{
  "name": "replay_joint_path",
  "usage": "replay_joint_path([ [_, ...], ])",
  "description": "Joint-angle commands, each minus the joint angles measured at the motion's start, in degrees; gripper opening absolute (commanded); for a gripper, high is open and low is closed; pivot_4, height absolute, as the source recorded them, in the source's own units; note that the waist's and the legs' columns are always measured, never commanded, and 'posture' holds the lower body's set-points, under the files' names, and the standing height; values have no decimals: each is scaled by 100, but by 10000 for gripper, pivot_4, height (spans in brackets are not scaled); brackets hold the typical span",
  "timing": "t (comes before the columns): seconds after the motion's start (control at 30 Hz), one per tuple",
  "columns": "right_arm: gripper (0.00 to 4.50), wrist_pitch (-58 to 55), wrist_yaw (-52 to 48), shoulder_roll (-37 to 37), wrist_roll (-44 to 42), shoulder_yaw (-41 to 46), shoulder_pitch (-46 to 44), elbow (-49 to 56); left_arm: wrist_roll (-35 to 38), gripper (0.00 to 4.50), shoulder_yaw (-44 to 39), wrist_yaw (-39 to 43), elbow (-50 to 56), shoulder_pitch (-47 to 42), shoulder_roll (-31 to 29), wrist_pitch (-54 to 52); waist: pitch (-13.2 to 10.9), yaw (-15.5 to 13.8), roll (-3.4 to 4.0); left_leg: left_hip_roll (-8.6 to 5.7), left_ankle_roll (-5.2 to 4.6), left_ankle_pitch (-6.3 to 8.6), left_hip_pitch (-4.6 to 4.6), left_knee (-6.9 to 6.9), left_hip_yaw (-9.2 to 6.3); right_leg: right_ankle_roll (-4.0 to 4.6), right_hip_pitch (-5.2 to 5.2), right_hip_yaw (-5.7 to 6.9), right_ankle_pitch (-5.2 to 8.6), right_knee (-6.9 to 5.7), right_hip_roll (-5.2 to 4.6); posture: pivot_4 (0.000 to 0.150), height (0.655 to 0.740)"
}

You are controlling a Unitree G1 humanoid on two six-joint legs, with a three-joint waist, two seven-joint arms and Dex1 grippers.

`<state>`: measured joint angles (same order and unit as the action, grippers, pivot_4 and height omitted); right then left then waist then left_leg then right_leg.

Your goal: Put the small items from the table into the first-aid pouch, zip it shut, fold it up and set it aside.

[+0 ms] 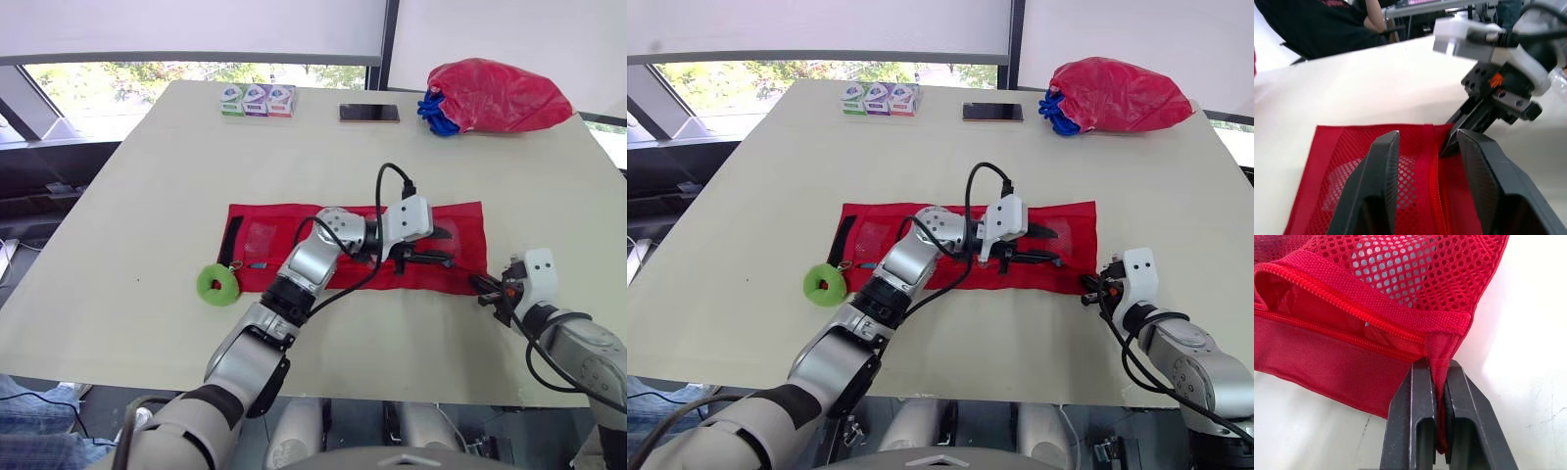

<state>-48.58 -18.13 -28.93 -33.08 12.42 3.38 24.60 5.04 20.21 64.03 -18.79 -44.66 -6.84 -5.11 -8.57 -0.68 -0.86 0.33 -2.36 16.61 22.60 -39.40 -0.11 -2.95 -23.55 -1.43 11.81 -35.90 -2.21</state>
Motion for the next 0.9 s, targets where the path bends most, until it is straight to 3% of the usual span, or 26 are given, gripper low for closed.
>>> replay_joint_path([
  [0.03,0,55,-34,-87,10,462,115,-192,587,30346,-396,493,875,234,-596,-324,1,4,2,2,0,0,0,1,0,0,0,0,0,0,2,1500,7400],
  [0.13,0,68,-108,-198,-18,812,189,-390,1037,43390,-736,814,1441,506,-1274,-741,2,-15,4,5,0,0,-3,1,-1,1,0,1,0,-2,3,1500,7400],
  [0.17,0,54,-129,-236,-47,948,202,-457,1230,44249,-859,950,1653,619,-1522,-921,2,-21,4,8,0,0,-2,1,-2,1,1,1,0,-1,2,1500,7400],
  [0.4,0,49,-315,-745,-79,1904,304,-1321,2114,44249,-1706,1830,2589,1514,-3273,-1466,1,-46,5,4,-1,0,3,0,-5,1,4,-9,3,7,-4,1500,7400],
  [0.6,0,380,-871,-1469,165,2222,486,-2171,2669,44249,-2407,1869,3053,2188,-3952,-1728,1,-18,8,6,-1,0,-1,1,-3,18,5,-10,15,6,-2,1500,7400],
  [0.7,9748,696,-1392,-1788,219,2220,579,-2450,2788,45000,-2559,1678,3254,2421,-4055,-1803,0,-14,7,6,-1,0,-3,4,0,14,5,-12,16,6,-2,1500,7400],
  [0.9,40602,1642,-2311,-2339,595,2314,814,-2799,2760,45000,-2714,1139,3372,2781,-4034,-1893,0,15,9,9,-1,0,-15,7,18,12,6,-28,17,3,6,1500,7400],
])
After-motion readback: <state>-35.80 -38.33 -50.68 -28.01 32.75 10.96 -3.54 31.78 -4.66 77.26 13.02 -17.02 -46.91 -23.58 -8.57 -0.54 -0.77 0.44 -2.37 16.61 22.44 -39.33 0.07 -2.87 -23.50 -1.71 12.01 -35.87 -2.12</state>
